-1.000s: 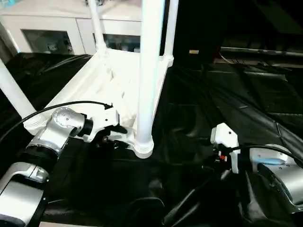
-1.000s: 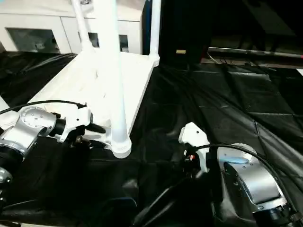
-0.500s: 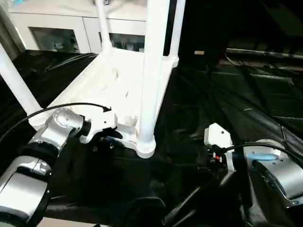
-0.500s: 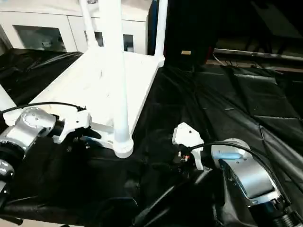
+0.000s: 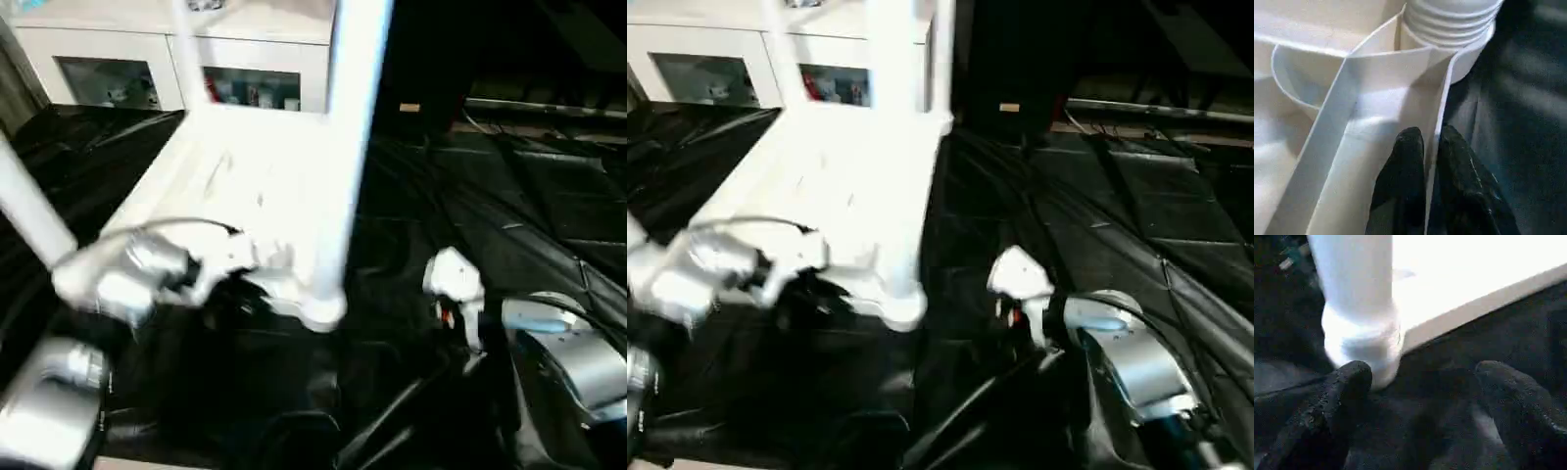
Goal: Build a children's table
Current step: Rotate table base
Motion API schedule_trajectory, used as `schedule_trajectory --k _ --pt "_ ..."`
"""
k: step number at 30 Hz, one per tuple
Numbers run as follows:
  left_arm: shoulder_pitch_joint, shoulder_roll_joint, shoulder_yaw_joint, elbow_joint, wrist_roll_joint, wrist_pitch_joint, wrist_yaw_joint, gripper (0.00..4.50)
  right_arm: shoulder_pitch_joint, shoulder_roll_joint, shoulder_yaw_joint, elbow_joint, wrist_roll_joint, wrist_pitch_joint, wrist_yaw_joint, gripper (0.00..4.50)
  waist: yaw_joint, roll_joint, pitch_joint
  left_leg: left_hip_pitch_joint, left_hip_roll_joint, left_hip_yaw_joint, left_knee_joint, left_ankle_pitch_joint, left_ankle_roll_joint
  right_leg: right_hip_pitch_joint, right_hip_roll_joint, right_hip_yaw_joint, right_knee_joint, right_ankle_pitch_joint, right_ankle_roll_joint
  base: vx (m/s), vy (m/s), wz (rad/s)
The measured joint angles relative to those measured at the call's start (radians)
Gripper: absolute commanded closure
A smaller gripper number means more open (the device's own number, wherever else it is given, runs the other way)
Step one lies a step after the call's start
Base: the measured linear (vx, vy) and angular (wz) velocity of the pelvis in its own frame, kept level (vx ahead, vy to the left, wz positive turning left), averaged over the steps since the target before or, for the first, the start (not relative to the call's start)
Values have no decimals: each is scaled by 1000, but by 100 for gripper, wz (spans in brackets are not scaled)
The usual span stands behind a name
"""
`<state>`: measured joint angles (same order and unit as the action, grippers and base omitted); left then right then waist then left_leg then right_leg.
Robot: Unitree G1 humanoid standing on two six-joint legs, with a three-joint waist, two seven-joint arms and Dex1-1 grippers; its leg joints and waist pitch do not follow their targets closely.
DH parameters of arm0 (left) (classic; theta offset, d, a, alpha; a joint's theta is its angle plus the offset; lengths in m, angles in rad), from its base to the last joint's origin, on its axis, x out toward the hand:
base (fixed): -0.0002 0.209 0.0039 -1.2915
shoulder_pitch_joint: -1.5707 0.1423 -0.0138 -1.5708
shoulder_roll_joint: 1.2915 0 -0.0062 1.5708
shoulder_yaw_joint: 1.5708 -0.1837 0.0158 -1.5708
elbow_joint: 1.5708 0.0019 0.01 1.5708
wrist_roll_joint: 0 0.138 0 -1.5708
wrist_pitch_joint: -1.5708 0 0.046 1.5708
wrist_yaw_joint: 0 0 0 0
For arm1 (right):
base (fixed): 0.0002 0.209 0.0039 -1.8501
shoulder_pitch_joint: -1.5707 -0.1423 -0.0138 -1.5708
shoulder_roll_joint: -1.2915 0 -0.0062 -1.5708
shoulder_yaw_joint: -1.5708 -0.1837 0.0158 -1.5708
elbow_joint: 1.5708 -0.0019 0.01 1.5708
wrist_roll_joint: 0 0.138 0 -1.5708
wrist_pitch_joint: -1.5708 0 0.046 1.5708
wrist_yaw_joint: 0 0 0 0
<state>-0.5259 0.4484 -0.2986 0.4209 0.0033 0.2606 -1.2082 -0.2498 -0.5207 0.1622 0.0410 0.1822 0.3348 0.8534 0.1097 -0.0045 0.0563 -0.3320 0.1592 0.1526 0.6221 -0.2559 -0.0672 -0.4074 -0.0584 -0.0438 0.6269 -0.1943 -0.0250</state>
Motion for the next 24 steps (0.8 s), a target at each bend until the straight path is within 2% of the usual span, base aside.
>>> schedule_trajectory --k 5,8,12,14,18,24 --pt "94 -35 -1 -186 24 115 114 448 12 24 -7 0 20 34 -24 56 -18 -1 0 0 3 1 0 1 0 0 1 -2 1 0 0 0 0 0" --pt "103 -61 -4 -221 37 152 158 448 15 34 -7 0 20 31 -25 56 -19 -3 1 0 3 1 0 4 1 0 1 -2 1 0 0 0 0 0" --pt "103 -53 -28 -223 58 119 176 450 13 40 -6 16 20 16 -19 39 -20 -9 0 0 4 1 -1 6 0 1 1 -3 1 0 1 0 0 0" --pt "103 -42 -35 -228 59 115 175 450 8 47 -6 29 21 12 -15 4 -21 -12 0 0 4 1 -1 6 0 1 1 -3 1 0 1 0 0 0" --pt "101 -33 -38 -232 60 112 172 450 -29 64 -2 61 20 3 -14 0 -24 -15 0 0 4 1 -1 6 0 0 1 -3 1 0 0 0 0 0" --pt "93 -16 -38 -212 52 78 144 450 -99 101 28 145 13 -31 9 0 -24 -29 0 0 6 2 -2 7 -1 0 1 -5 2 0 0 0 0 0"
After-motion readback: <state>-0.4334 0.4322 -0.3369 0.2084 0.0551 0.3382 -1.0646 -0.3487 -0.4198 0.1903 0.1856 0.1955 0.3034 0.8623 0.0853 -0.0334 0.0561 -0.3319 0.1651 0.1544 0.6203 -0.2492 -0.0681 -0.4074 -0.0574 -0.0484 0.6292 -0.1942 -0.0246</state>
